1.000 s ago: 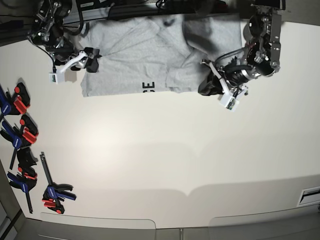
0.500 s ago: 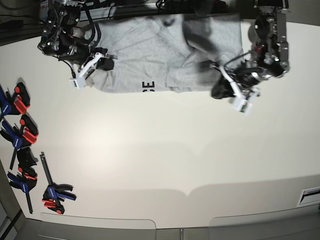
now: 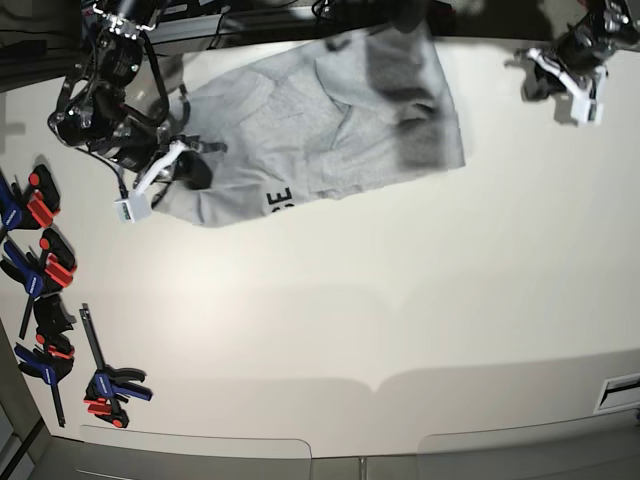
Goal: Fold the T-shirt properly
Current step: 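Lift the folded shirt end with the right gripper and fold it over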
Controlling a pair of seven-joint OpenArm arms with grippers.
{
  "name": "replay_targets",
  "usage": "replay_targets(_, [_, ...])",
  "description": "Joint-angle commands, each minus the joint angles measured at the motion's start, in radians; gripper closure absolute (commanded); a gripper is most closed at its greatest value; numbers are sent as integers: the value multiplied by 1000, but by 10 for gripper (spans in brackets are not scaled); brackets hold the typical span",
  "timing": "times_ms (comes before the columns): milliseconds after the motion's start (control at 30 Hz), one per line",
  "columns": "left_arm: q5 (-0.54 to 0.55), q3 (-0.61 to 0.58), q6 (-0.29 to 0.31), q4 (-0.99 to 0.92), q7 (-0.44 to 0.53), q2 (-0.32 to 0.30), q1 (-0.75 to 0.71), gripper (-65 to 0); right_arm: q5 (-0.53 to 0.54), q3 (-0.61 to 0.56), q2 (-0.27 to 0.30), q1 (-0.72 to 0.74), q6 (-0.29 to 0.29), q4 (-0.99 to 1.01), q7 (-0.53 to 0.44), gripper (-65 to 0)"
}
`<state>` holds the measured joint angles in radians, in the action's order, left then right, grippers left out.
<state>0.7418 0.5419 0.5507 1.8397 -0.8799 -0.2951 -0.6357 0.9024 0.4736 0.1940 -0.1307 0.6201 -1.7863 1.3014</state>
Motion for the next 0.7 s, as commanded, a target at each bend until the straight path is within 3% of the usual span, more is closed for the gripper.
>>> replay_targets(0, [19,2,4,17,23,-3,-11,0,48,-5,-33,4,16,-48,-13,0])
replay_targets(100, [19,-23,3,16,18,12,-13,0,55,-66,-150,-26,20,-133,-18,0])
replay_targets(200, [19,-55,4,14,23,12,-11,0,27,-206,-256,-63,19,-172,-30,0])
replay_targets(333, [19,-91,3,14,22,12,-12,0,-95,-439,-345,-102,15,-171,-69,0])
replay_targets(567, [19,-99,3,14,22,12,-12,0,-427,-754,-351,-116,-69,-171,-162,0])
replay_targets(667, [19,-99,3,14,22,12,-12,0,-466,-823,-351,-116,-94,-171,-169,0])
